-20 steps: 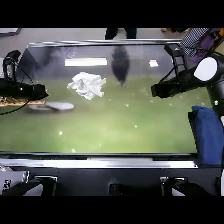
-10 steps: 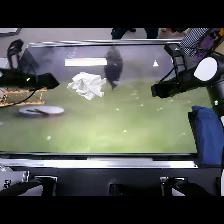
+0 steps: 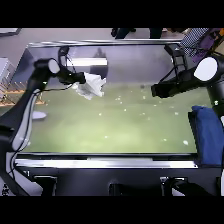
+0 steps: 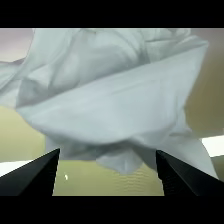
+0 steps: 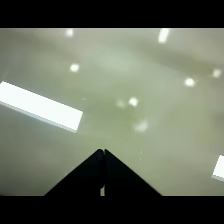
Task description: Fold the clothes and pants, and hang the long-sleeved shirts on hangers.
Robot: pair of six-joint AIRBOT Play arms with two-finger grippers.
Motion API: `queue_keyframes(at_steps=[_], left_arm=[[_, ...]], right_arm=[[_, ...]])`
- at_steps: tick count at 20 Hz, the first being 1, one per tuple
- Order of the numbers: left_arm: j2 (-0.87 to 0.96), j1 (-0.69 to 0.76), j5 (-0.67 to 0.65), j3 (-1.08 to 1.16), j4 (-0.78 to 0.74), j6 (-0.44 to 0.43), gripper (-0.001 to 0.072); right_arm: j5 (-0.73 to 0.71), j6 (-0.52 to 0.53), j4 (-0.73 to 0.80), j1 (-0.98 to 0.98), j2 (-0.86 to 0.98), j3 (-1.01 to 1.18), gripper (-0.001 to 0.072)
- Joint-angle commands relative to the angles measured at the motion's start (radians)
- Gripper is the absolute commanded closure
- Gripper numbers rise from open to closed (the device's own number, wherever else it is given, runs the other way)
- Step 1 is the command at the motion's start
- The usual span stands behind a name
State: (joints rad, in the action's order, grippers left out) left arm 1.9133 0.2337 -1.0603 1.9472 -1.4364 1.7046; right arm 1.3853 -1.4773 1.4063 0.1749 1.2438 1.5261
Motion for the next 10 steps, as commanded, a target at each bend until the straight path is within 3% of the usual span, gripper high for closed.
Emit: queue_keyframes(at_steps=[1,3,4,5,8,10], left_arm=[[0.119,0.011,0.083,0.054,-0.009,0.034,-0.0013],[0.138,0.011,0.069,0.054,0.013,0.032,0.0027],[0.137,0.011,0.061,0.055,0.029,0.032,0.0268],[0.130,0.009,0.039,0.063,0.047,0.031,0.0661],[0.068,0.010,-0.096,0.085,0.101,0.021,0.0691],[0.010,0.025,-0.237,0.082,0.163,-0.036,0.0693]], right_arm=[[-0.003,-0.003,0.000,0.001,0.000,0.001,0.0676],[-0.007,-0.003,0.000,0.001,0.000,0.001,0.0676],[-0.009,-0.003,0.000,0.001,0.000,0.001,0.0676],[-0.011,-0.003,0.000,0.001,0.000,0.001,0.0676],[-0.008,-0.024,0.000,0.001,0.000,0.001,0.0677],[-0.002,-0.035,0.000,0.001,0.000,0.001,0.0677]])
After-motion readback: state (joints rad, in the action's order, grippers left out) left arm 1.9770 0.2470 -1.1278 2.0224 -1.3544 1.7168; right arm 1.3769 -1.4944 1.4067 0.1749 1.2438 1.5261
